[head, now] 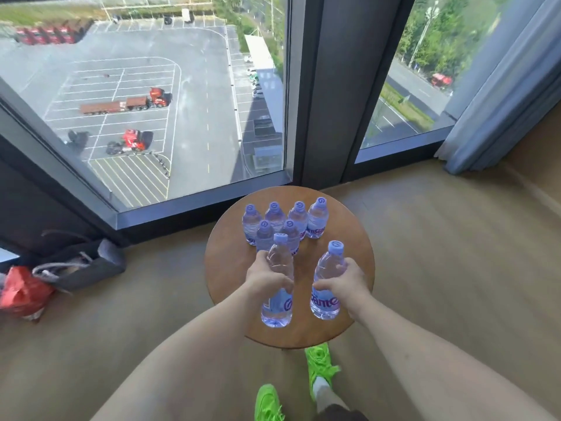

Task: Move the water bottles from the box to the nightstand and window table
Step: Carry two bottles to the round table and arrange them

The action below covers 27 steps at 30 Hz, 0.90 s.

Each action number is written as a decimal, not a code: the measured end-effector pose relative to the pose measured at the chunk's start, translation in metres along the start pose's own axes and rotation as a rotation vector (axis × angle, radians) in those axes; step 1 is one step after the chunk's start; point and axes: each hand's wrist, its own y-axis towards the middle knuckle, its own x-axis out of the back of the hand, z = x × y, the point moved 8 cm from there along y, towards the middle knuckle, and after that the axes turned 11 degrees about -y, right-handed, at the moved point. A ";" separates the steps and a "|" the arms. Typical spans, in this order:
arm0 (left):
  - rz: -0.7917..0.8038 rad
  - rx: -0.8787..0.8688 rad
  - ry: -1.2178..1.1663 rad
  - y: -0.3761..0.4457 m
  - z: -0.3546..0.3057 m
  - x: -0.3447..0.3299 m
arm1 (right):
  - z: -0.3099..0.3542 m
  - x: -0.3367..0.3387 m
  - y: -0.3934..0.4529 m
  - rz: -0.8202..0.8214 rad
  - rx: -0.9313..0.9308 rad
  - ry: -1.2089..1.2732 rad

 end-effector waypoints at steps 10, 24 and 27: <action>-0.097 0.177 0.048 0.081 0.003 -0.016 | 0.024 -0.011 0.120 0.186 0.064 -0.257; -0.039 0.076 0.340 0.129 0.037 -0.031 | 0.034 -0.045 0.180 0.136 0.138 -0.510; -0.061 -0.004 0.356 0.128 0.040 -0.029 | 0.033 -0.046 0.184 0.096 0.109 -0.491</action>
